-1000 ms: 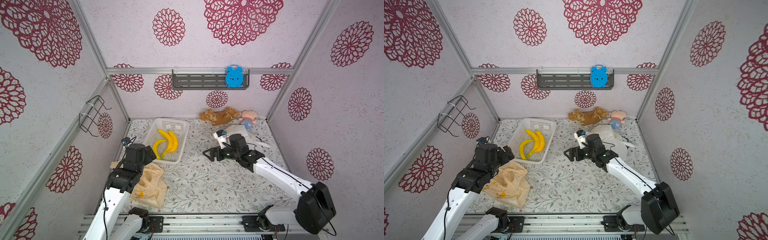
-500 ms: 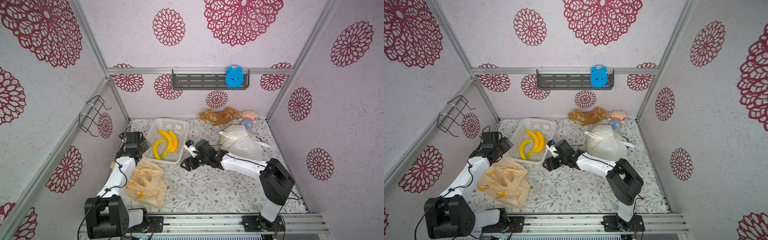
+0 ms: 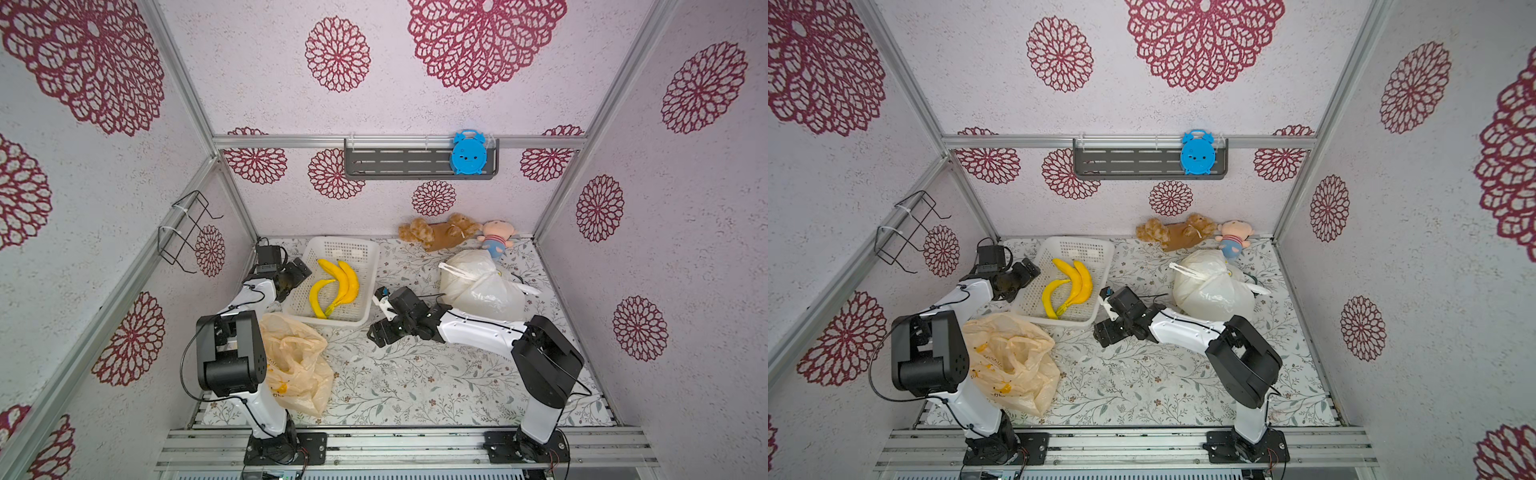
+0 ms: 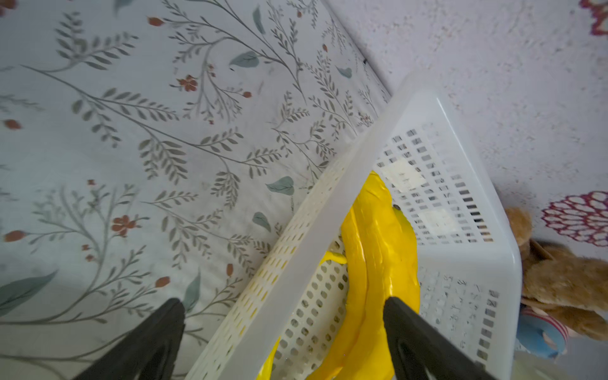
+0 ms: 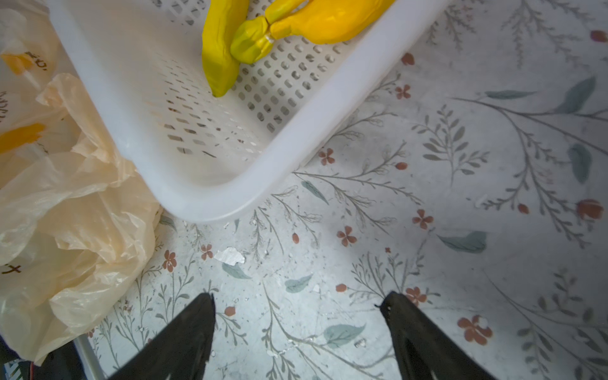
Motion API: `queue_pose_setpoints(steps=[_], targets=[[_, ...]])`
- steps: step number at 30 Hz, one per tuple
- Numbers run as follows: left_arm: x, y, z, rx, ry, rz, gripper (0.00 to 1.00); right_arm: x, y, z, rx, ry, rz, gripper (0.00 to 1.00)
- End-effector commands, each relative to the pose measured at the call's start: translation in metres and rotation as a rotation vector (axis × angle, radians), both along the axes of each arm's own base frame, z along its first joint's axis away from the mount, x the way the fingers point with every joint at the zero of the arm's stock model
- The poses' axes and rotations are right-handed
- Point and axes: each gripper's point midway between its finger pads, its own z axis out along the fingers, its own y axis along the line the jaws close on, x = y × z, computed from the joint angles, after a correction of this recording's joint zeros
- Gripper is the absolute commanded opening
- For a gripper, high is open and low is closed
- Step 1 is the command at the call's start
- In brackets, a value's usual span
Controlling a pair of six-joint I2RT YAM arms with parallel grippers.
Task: Place the banana into a plastic bag & tie a knot
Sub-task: Move the basket to the center of the board.
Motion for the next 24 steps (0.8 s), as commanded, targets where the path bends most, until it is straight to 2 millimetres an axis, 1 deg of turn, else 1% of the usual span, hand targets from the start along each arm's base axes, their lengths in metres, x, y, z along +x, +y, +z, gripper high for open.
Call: queue_pose_setpoints(steps=[1,5,9,10,11,14,16,18,19,20,23,24], targets=[[0.017,-0.038,0.013,-0.046,-0.068,-0.114,0.97,0.012,-0.016,0.029,0.039,-0.046,-0.064,0.86],[0.029,-0.065,0.016,-0.077,-0.098,-0.161,0.97,0.020,-0.026,0.032,0.049,-0.048,-0.097,0.86],[0.051,-0.099,0.019,-0.078,-0.120,-0.240,0.97,0.029,-0.038,0.035,0.068,-0.051,-0.142,0.86],[0.058,-0.108,0.023,-0.071,-0.136,-0.261,0.97,0.031,-0.041,0.035,0.072,-0.051,-0.153,0.86],[0.066,-0.116,0.011,-0.069,-0.124,-0.284,0.98,0.032,-0.043,0.036,0.077,-0.053,-0.164,0.86],[0.083,-0.135,0.011,-0.070,-0.137,-0.330,0.97,0.035,-0.049,0.035,0.078,-0.051,-0.185,0.85],[0.086,-0.142,0.019,-0.064,-0.151,-0.344,0.97,0.035,-0.052,0.034,0.074,-0.049,-0.197,0.83],[0.077,-0.137,0.034,-0.025,-0.163,-0.329,0.97,0.033,-0.056,0.034,0.072,-0.051,-0.205,0.83],[0.070,-0.129,0.040,0.001,-0.168,-0.303,0.97,0.032,-0.057,0.036,0.075,-0.053,-0.205,0.83],[0.058,-0.121,0.065,0.032,-0.203,-0.280,0.97,0.029,-0.058,0.038,0.081,-0.053,-0.199,0.82],[0.022,-0.094,0.088,0.125,-0.189,-0.192,0.97,0.017,-0.051,0.044,0.106,-0.051,-0.151,0.83],[0.007,-0.084,0.096,0.158,-0.186,-0.166,0.97,0.012,-0.047,0.047,0.109,-0.052,-0.130,0.83]])
